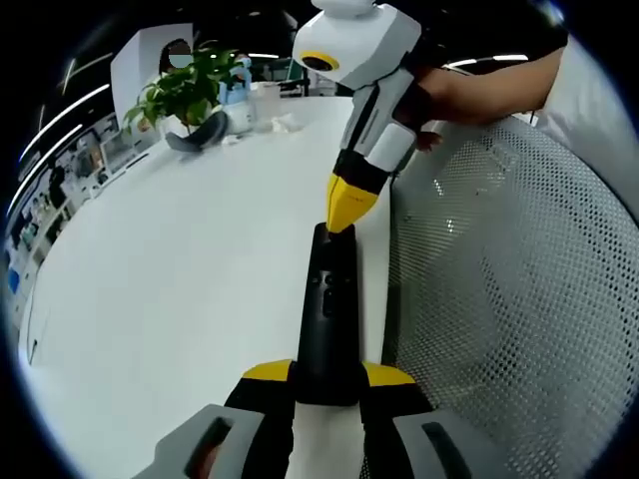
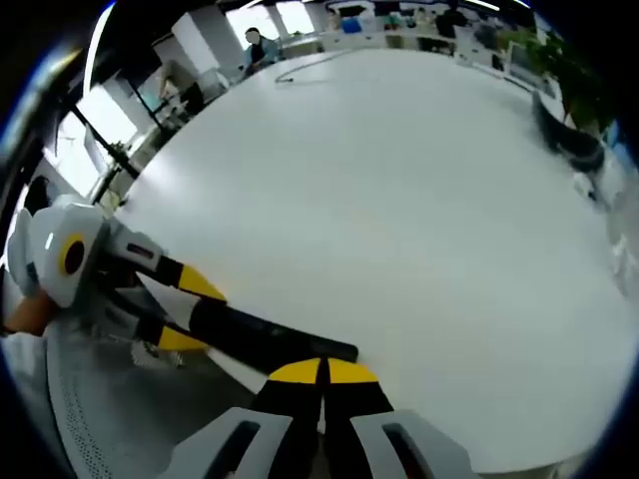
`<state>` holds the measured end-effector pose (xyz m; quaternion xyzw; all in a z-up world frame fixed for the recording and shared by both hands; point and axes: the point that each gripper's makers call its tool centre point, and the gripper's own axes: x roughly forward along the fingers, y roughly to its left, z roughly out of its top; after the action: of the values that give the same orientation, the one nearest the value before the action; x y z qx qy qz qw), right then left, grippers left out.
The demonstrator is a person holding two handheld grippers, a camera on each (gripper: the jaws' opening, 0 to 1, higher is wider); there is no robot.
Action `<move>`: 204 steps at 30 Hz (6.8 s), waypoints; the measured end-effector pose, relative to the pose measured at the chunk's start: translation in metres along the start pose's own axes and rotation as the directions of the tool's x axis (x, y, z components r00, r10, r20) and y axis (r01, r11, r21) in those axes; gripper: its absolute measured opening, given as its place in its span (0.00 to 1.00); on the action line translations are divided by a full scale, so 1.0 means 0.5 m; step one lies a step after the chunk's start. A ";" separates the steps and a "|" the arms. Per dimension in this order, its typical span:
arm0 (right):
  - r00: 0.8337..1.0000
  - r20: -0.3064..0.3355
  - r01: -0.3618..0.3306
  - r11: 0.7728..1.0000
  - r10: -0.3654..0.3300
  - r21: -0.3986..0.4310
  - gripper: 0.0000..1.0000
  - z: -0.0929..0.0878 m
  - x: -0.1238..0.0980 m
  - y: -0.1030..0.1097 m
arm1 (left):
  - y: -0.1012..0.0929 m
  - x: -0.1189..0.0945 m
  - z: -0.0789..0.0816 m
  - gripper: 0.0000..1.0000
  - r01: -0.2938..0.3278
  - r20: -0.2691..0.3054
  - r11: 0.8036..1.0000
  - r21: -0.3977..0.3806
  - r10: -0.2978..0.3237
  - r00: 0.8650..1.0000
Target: Press the specified remote control buttons in sequence, fully releasing each button before pressing the next.
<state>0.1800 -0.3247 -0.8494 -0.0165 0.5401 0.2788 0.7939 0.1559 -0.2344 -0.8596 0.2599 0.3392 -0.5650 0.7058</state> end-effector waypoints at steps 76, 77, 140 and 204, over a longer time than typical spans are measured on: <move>0.998 -0.004 -0.054 0.991 0.055 0.124 0.00 0.001 0.005 0.006 | 0.003 0.000 0.002 0.24 0.000 0.011 1.000 0.005 0.000 1.000; 0.998 -0.004 -0.055 0.990 0.056 0.128 0.00 0.001 0.005 0.007 | 0.003 0.000 0.001 0.24 0.000 0.011 1.000 0.005 0.000 1.000; 0.997 0.005 -0.080 0.997 0.080 0.016 0.00 0.003 0.016 0.033 | 0.003 0.002 0.002 0.24 0.002 0.017 1.000 0.016 -0.003 1.000; 0.992 -0.118 -0.025 0.998 0.031 0.053 0.00 0.031 0.038 0.026 | 0.002 0.004 0.004 0.24 0.000 0.019 1.000 0.013 0.000 1.000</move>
<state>0.1919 -0.3006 -0.8557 -0.0051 0.5936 0.2746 0.7564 0.1577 -0.2371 -0.8598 0.2592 0.3287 -0.5698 0.7072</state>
